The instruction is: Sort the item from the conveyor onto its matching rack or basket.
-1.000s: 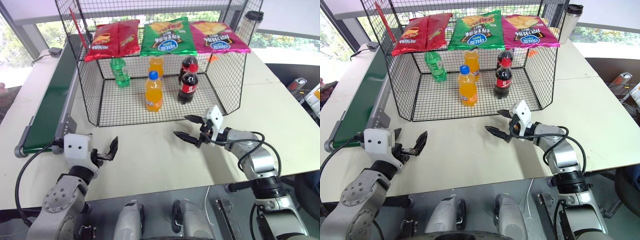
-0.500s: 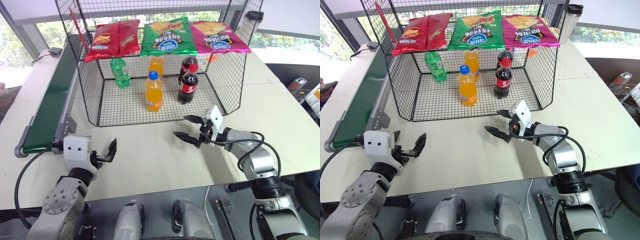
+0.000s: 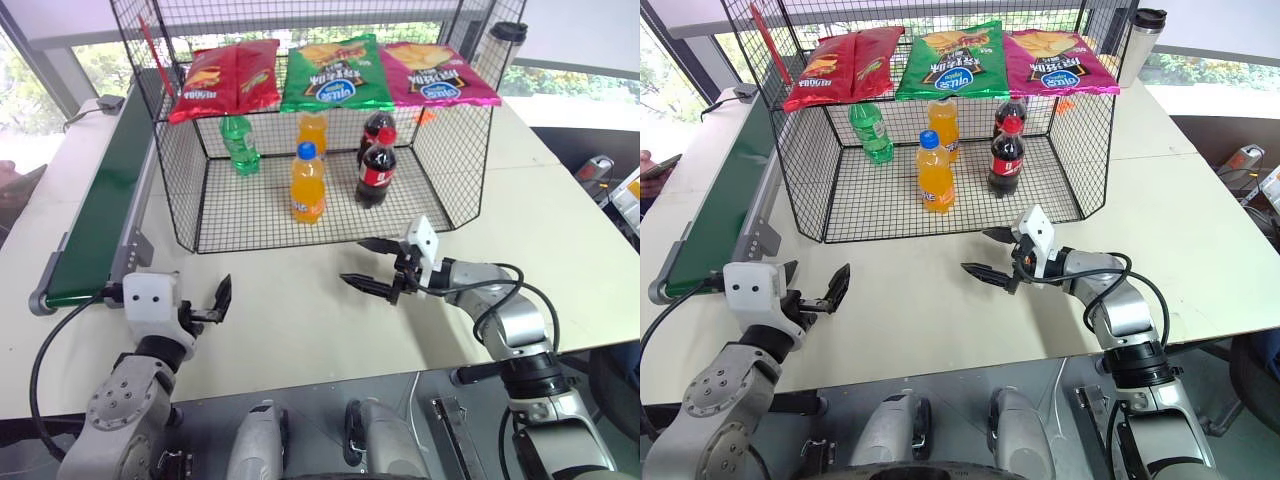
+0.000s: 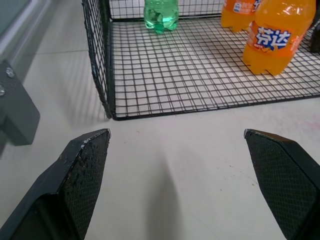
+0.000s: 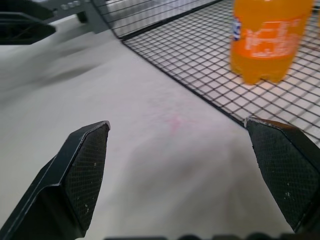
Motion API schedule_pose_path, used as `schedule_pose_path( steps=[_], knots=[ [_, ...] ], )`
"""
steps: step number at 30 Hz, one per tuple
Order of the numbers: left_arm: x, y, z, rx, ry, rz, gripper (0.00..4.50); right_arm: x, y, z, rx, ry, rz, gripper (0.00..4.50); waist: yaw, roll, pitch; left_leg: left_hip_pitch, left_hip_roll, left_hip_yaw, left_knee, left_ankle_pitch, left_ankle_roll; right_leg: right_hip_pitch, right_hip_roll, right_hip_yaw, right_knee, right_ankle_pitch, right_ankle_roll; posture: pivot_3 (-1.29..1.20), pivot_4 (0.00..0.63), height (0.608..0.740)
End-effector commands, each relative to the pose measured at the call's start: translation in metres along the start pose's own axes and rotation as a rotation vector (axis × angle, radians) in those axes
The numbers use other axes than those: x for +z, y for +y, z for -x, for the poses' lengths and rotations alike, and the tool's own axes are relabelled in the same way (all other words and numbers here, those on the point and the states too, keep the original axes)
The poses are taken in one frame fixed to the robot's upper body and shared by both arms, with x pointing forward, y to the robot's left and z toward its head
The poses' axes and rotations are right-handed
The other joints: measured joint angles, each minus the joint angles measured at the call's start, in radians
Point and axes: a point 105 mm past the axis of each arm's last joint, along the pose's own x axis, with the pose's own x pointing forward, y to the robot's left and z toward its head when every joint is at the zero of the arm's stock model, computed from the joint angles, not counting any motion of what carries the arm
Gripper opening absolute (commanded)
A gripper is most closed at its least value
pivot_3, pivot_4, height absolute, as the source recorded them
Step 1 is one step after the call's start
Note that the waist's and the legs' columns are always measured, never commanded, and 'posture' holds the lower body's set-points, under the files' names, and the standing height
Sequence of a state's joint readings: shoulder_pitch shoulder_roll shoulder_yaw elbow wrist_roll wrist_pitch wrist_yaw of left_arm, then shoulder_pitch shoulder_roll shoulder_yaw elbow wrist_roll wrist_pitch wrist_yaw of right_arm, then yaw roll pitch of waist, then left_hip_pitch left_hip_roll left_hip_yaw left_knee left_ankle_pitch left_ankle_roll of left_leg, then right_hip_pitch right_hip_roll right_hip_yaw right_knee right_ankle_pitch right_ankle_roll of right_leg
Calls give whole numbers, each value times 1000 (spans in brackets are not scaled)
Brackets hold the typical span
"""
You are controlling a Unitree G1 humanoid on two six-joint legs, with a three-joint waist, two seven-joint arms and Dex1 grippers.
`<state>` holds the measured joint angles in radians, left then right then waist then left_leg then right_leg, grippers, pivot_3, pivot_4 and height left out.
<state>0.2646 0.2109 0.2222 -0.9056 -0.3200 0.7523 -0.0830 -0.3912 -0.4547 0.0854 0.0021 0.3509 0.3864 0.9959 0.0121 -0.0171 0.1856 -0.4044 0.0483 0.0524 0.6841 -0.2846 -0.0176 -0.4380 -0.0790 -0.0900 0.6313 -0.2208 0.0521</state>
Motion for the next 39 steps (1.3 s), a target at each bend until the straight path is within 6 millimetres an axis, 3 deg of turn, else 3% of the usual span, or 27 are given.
schedule_pose_path(
  steps=[1,8,22,28,39],
  knots=[
    [30,4,9,26,-111,-27,4466,19,6,-4,52,-42,65,4500,0,0,0,0,0,0,0,0,0,0,0,0,0,0,0,0,150,740],
    [49,23,19,103,-173,-40,4466,22,7,-11,78,-55,69,4500,0,0,0,0,0,-1,0,0,0,0,0,0,0,0,0,0,150,740],
    [21,86,50,319,-26,-17,4466,19,10,-19,103,-71,53,4500,-1,0,0,0,0,-1,0,0,0,0,0,0,0,-1,-1,0,150,740],
    [14,95,51,352,-17,3,4466,20,10,-18,100,-75,54,4500,0,0,0,0,0,0,0,0,0,0,0,0,0,-1,-1,0,150,740],
    [18,99,51,374,-45,-16,4466,20,11,-18,98,-75,55,4500,-1,0,0,0,0,0,0,0,0,0,0,0,0,-1,-1,0,150,740]
  ],
)
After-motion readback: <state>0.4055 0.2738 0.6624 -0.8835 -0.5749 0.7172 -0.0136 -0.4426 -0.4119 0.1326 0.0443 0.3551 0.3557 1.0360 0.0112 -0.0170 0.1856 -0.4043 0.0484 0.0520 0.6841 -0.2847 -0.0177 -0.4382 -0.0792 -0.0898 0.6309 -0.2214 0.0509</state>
